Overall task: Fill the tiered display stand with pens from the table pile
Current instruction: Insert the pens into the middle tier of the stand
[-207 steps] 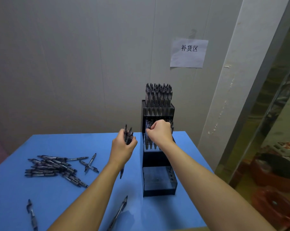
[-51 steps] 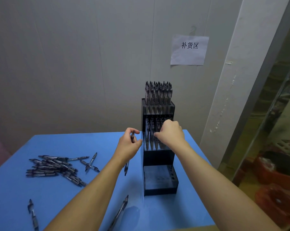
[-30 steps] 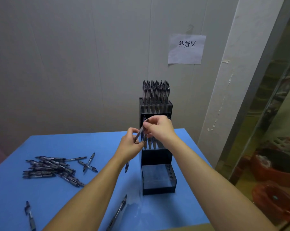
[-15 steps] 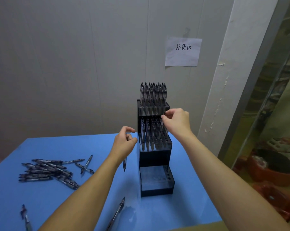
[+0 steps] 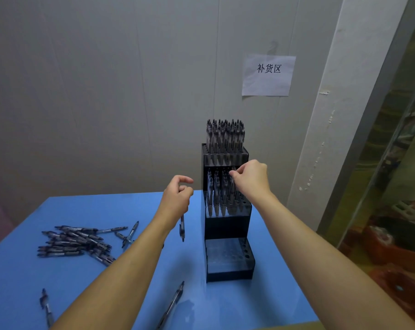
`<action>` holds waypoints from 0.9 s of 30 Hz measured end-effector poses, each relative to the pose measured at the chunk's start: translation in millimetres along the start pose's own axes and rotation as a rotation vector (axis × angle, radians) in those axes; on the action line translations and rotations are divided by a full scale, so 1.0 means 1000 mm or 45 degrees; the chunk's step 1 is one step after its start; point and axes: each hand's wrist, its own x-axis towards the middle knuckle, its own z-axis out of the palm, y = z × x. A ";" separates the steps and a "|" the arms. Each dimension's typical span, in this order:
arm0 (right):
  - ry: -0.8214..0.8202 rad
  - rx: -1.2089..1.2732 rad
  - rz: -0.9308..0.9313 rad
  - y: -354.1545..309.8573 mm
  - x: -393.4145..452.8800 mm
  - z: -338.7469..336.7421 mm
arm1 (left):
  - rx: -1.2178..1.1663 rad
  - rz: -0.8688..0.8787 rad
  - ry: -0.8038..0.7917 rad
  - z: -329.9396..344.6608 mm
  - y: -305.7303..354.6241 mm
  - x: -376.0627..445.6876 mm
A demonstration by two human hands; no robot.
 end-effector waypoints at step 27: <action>-0.296 0.510 0.479 0.004 -0.043 0.018 | -0.644 0.082 0.215 0.002 0.048 0.020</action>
